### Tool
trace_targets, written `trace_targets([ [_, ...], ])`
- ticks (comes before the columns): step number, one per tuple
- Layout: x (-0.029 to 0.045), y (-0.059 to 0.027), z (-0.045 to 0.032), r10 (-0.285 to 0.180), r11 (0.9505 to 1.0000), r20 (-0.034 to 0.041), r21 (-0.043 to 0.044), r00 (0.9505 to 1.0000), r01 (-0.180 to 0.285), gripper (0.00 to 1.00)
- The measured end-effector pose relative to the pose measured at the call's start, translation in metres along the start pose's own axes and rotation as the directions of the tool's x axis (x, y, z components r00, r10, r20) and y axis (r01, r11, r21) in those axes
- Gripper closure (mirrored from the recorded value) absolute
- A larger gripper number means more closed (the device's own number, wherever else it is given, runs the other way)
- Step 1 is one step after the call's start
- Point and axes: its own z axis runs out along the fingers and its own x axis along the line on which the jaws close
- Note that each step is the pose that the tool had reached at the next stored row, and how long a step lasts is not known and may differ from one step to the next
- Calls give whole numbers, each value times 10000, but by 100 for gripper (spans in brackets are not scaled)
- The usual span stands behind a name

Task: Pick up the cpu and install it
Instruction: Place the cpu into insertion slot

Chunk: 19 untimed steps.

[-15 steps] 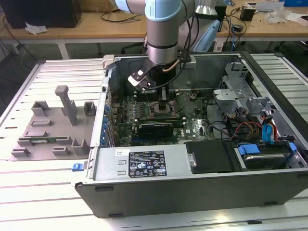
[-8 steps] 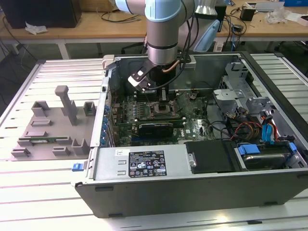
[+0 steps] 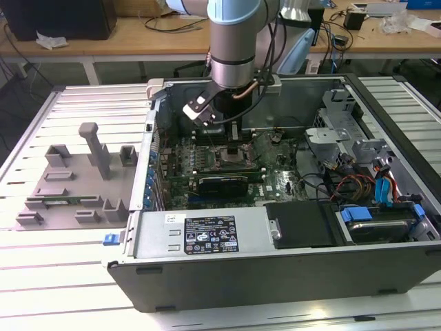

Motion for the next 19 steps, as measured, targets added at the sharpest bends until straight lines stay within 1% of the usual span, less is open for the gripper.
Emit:
trace_targets([
  [4, 0, 5, -138, -2, 10000, 8, 0, 10000, 2, 89],
  [7, 7, 8, -272, -1, 10000, 35, 1, 10000, 1, 89],
  [10, 8, 11, -365, -2, 10000, 48, 0, 10000, 2, 89],
  [11, 8, 11, -381, -2, 10000, 54, 1, 10000, 2, 89],
  [19, 8, 11, -387, -2, 10000, 53, 0, 10000, 2, 89],
])
